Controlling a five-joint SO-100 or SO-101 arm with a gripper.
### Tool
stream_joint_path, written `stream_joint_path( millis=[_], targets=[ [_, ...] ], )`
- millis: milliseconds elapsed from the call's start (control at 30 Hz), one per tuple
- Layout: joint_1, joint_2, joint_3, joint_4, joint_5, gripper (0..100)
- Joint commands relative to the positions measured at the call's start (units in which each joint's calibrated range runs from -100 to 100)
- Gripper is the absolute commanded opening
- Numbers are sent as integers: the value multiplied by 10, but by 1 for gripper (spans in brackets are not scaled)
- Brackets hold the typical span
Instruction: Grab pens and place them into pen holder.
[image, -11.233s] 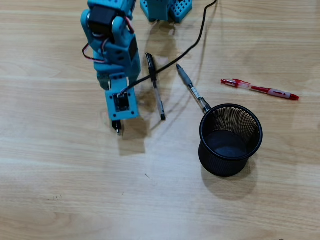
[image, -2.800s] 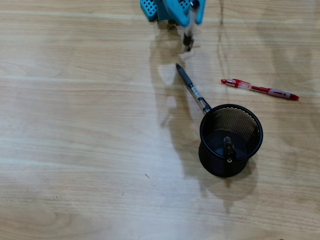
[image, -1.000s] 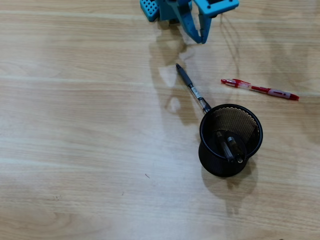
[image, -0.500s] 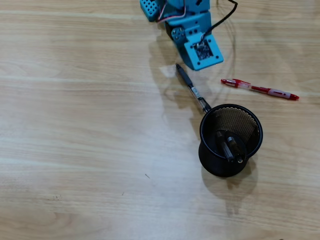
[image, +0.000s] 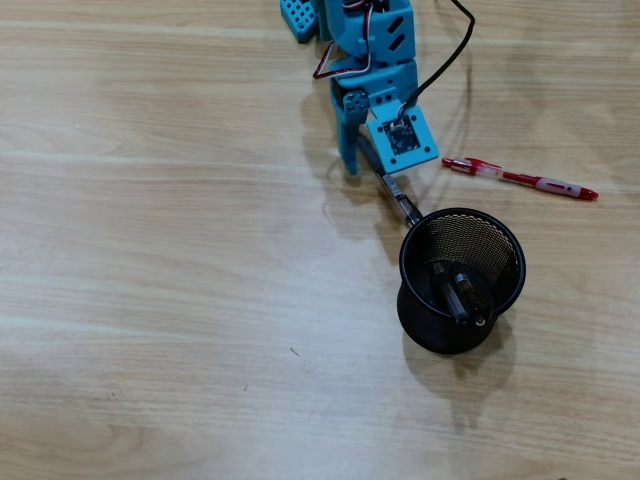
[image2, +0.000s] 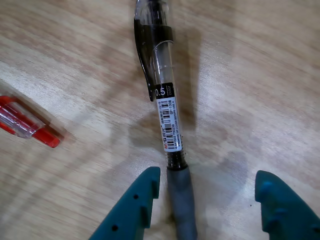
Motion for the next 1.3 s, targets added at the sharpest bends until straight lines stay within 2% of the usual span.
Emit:
stream_joint_path(
  millis=[0, 200, 500, 633, 733, 1267],
  targets=[
    [-15, 27, -38, -12, -5, 23],
    [-45, 71, -40, -19, -37, 23],
    [-63, 113, -24, -101, -51, 23],
    [-60, 113, -22, -100, -51, 14],
    [-58, 108, -22, -96, -51, 2],
    [-53, 77, -15, -92, -51, 2]
  ],
)
